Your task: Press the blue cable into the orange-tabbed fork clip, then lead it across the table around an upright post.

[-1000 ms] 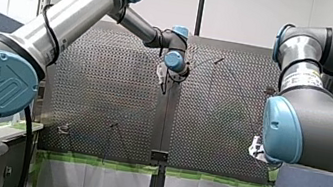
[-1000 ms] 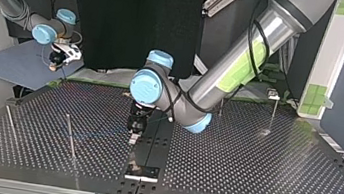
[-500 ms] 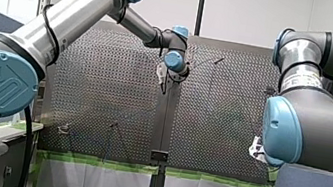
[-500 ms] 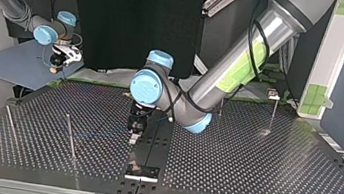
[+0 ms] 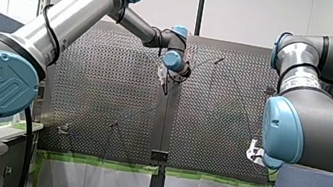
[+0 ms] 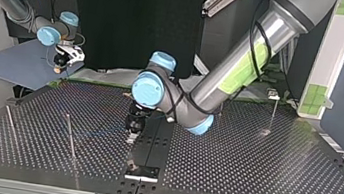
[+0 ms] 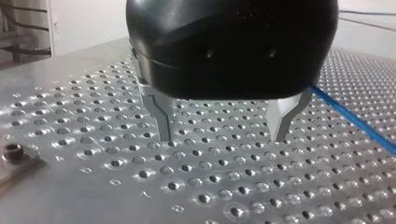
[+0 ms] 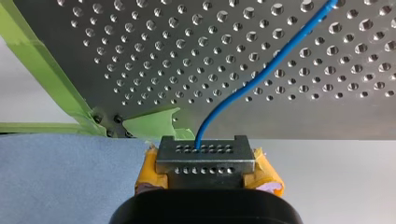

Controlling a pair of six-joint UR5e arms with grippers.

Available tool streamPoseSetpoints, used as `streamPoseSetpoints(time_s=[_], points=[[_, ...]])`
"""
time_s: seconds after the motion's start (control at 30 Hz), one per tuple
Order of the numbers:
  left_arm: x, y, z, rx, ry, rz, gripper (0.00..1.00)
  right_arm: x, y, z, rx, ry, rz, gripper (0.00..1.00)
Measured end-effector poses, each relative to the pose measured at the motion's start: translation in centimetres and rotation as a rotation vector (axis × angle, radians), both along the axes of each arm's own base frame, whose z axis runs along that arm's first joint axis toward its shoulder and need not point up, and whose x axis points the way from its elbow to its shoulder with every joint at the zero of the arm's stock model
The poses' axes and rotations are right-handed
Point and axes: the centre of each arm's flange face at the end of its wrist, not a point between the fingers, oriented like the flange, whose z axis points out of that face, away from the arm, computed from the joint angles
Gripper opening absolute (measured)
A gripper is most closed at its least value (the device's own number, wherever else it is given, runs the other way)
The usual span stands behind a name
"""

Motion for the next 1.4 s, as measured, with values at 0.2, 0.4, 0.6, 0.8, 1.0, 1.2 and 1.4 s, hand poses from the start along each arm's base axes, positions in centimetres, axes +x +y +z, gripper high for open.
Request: streamPoseSetpoints(time_s=[0.2, 0.4, 0.6, 0.8, 1.0, 1.2, 1.4], points=[[-0.1, 0.5, -0.1, -0.024, 0.051, -0.003, 1.00, 0.1, 0.0, 0.0, 0.003, -0.002, 0.000, 0.00], [-0.4, 1.4, -0.2, -0.046, 0.104, 0.041, 1.00, 0.1, 0.1, 0.0, 0.006, -0.004, 0.001, 0.00], [-1.3, 1.6, -0.6, -0.056, 0.162, 0.080, 1.00, 0.3, 0.1, -0.1, 0.008, -0.004, 0.003, 0.00], [-2.5, 1.1, -0.8, -0.050, 0.212, 0.056, 1.00, 0.3, 0.3, -0.1, 0.018, -0.001, 0.005, 0.00], [-3.7, 0.7, -0.8, -0.029, 0.254, 0.023, 1.00, 0.4, 0.4, -0.2, 0.025, 0.000, 0.006, 0.00], [-5.1, 0.1, -1.1, -0.002, 0.302, -0.007, 1.00, 0.5, 0.5, -0.2, 0.027, -0.002, 0.007, 0.00], [-6.1, -0.3, -1.2, 0.023, 0.325, -0.002, 1.00, 0.5, 0.5, -0.2, 0.027, -0.003, 0.007, 0.00]])
